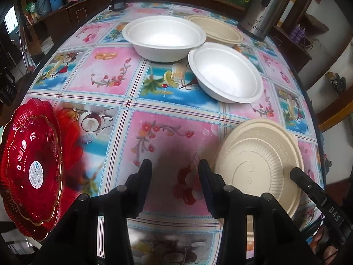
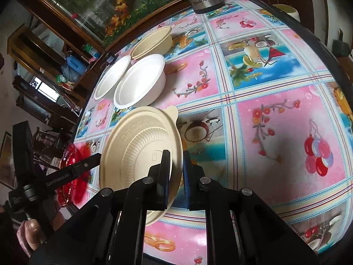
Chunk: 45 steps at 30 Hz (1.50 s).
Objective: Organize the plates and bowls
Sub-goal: 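Carry the beige paper bowls with the right gripper toward the red plates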
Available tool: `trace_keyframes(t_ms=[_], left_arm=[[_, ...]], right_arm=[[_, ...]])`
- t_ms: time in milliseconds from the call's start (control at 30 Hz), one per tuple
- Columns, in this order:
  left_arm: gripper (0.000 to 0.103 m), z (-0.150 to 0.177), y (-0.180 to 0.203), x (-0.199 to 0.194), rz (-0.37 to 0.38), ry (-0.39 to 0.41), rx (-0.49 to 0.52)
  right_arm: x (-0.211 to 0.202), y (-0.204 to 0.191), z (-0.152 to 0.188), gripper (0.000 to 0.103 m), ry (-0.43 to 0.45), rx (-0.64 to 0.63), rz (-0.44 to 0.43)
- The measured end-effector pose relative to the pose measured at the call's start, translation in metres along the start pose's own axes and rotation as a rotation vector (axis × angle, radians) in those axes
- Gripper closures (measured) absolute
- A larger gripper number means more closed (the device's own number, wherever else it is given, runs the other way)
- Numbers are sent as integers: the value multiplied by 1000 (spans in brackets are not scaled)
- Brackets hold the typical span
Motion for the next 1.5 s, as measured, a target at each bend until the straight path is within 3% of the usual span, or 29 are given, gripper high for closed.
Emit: trace_keyframes(t_ms=[233,467,600,833,1067,1233,1500], left_arm=[[58,-2,0,6,-28,2,12],[58,2,-11,17,-21,-54,-26],[58,2,-8,22,-64,-70,-3],[58,-1,-13,33,44,-144,-84],[57,-11,-12,10,121,-81,-126],[57,-14,12,-9,175,-28,-67],[57,-8,31,4,59,-3,61]], right_arm=[[3,0,0,93,1,15,-22],[6,3,1,93,-2,27,-32],[6,3,0,93,7,29,-32],[3,6,-1,93,17,32,-44],[3,14,-2,94,26,44,-29],[1,5,-3,93,41,4,-22],[5,7,-1,93,39,10,-50]])
Point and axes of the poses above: each gripper's, at about its wrist camera, not at the fingertips, and x roughly the way its jaws point, y to its right, z to its underside, the point moved 8 cm from there along x, roughly the way its jaws point, and after that the axes turned 2 degrees about x, right-handed, at the moved point
